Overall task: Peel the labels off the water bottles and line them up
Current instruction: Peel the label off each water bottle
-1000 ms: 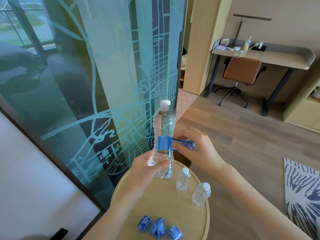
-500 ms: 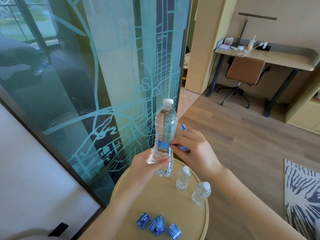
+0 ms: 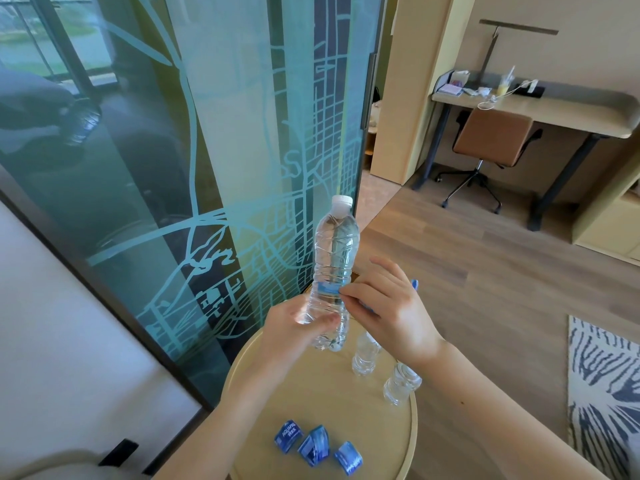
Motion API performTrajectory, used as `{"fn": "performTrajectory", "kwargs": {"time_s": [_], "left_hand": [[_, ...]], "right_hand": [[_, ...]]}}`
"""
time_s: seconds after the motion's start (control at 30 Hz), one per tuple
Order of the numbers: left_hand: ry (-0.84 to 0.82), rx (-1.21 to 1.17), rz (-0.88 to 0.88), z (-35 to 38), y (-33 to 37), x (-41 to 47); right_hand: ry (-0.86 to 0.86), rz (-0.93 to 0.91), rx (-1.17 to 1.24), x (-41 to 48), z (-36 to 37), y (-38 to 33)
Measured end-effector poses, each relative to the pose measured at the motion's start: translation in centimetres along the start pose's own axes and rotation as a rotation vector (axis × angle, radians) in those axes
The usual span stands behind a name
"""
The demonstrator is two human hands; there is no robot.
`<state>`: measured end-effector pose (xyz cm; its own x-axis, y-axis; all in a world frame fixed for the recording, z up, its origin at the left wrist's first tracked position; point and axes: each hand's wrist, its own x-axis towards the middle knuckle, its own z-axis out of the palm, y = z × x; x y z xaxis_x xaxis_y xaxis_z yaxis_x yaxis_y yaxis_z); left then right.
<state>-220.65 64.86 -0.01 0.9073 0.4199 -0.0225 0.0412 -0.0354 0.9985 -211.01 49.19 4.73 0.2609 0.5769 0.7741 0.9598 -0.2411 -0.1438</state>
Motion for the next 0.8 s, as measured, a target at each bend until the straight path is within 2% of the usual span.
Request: {"fn": "performTrajectory", "kwargs": {"time_s": [0.27, 0.4, 0.53, 0.67, 0.8], "left_hand": [[0.014, -0.001, -0.006, 0.0, -0.3, -0.1], [0.009, 0.047, 0.048, -0.1, -0.6, -0.3], [0.033, 0.036, -0.021, -0.2, -0.8, -0.2], [0.038, -0.009, -0.066, -0.5, -0.8, -0.3], [0.035, -0.013, -0.075, -0.9, -0.8, -0.8]], "right_hand": [[-0.009, -0.033, 0.009, -0.6, 0.2, -0.2], [-0.001, -0.049, 0.021, -0.9, 0.1, -0.4], [0.053, -0.019, 0.082, -1.1, -0.3, -1.2], [0.075, 0.230, 0.247, -1.4, -0.8, -1.3], [0.077, 0.722, 0.523, -1.6, -0.9, -1.0]]}}
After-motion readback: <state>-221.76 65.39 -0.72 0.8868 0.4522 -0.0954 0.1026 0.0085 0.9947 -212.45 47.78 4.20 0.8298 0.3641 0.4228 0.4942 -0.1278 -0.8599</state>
